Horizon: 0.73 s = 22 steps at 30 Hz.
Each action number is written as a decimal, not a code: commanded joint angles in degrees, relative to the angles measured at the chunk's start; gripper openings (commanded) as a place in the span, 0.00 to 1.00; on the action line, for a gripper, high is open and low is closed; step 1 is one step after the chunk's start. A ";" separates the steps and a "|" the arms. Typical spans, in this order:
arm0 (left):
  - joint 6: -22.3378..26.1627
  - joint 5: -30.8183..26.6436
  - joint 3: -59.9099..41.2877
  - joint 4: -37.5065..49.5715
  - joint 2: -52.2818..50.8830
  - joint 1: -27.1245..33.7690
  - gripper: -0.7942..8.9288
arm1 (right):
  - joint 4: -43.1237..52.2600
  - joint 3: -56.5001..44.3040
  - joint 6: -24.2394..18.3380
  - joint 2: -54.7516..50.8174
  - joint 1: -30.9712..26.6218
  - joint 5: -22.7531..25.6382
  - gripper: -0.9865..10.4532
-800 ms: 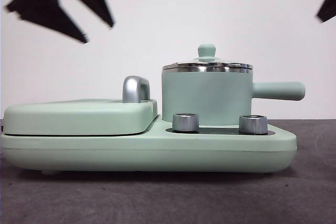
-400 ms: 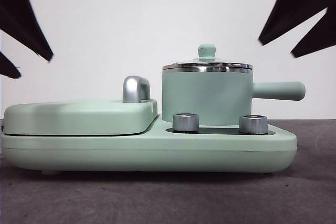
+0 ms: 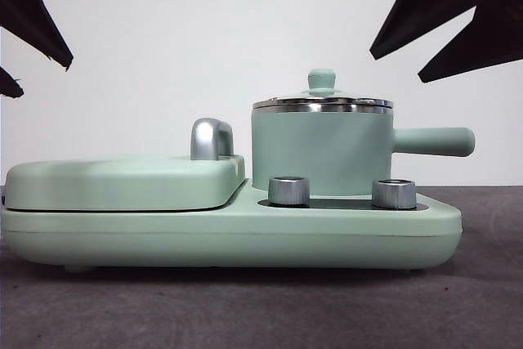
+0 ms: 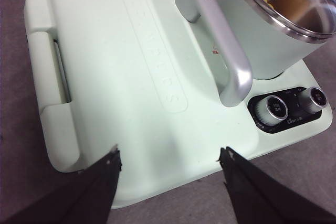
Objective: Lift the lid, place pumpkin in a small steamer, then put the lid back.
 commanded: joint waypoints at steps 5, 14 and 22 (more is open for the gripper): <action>1.11 0.26 0.37 2.36 0.24 -0.17 0.09 | 1.42 0.31 0.24 -0.11 0.33 -0.31 0.10; 1.09 1.57 0.44 0.61 -1.09 -0.17 0.09 | -1.81 0.31 0.59 -0.59 0.33 -2.14 0.10; 1.11 1.57 0.44 0.52 -1.55 -0.17 0.09 | -1.81 0.31 0.59 -0.57 0.28 -2.14 0.10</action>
